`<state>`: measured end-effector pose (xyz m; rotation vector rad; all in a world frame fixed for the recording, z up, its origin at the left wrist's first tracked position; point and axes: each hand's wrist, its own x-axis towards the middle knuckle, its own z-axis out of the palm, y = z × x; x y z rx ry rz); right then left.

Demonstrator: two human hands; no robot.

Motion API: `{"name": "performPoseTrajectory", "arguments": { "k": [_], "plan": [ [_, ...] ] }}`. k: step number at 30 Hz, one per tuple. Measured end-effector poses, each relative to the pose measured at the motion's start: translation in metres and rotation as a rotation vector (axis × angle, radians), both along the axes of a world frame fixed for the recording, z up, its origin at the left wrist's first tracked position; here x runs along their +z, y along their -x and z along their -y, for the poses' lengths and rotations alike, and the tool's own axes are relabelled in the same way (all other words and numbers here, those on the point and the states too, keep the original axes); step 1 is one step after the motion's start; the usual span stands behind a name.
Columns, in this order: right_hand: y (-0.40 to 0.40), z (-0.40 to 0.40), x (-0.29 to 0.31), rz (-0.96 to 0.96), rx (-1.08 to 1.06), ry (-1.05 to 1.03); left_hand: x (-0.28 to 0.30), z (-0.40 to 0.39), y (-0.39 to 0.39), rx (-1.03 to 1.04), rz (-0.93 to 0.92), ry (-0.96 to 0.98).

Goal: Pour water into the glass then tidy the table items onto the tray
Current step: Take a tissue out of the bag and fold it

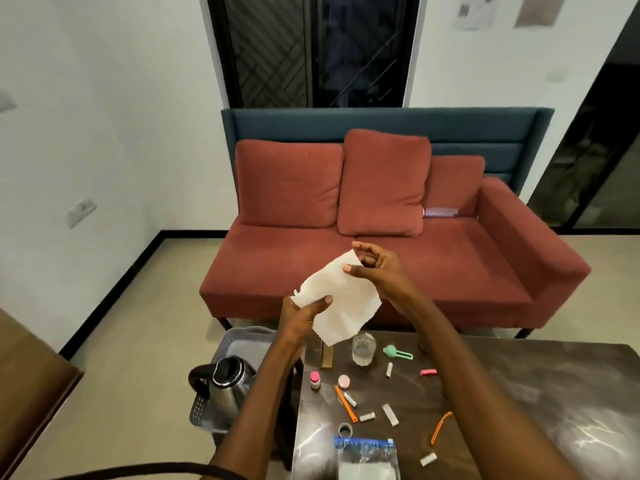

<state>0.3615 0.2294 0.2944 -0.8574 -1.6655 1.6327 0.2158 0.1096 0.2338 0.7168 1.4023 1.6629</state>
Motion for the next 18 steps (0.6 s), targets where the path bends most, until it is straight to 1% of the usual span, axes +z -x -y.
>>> {"name": "performPoseTrajectory", "arguments": {
  "k": [3,5,8,11,15,18],
  "plan": [
    [0.003,-0.006,0.024,-0.009,0.021,-0.029,0.019,-0.001,0.008,-0.094,-0.079,-0.051],
    [0.002,-0.008,0.04,-0.011,0.008,-0.074,0.03,-0.004,0.012,-0.155,-0.096,-0.069],
    [0.003,-0.008,0.057,-0.003,-0.009,-0.14,0.033,-0.008,0.012,-0.179,-0.053,-0.089],
    [0.005,-0.007,0.072,0.001,-0.008,-0.186,0.027,-0.009,0.003,-0.217,0.006,-0.048],
    [0.005,-0.008,0.086,0.027,-0.017,-0.249,0.024,-0.011,-0.008,-0.212,0.072,0.005],
    [0.004,-0.01,0.093,0.071,-0.049,-0.3,0.028,-0.012,-0.01,-0.24,0.082,0.007]
  ]
}}
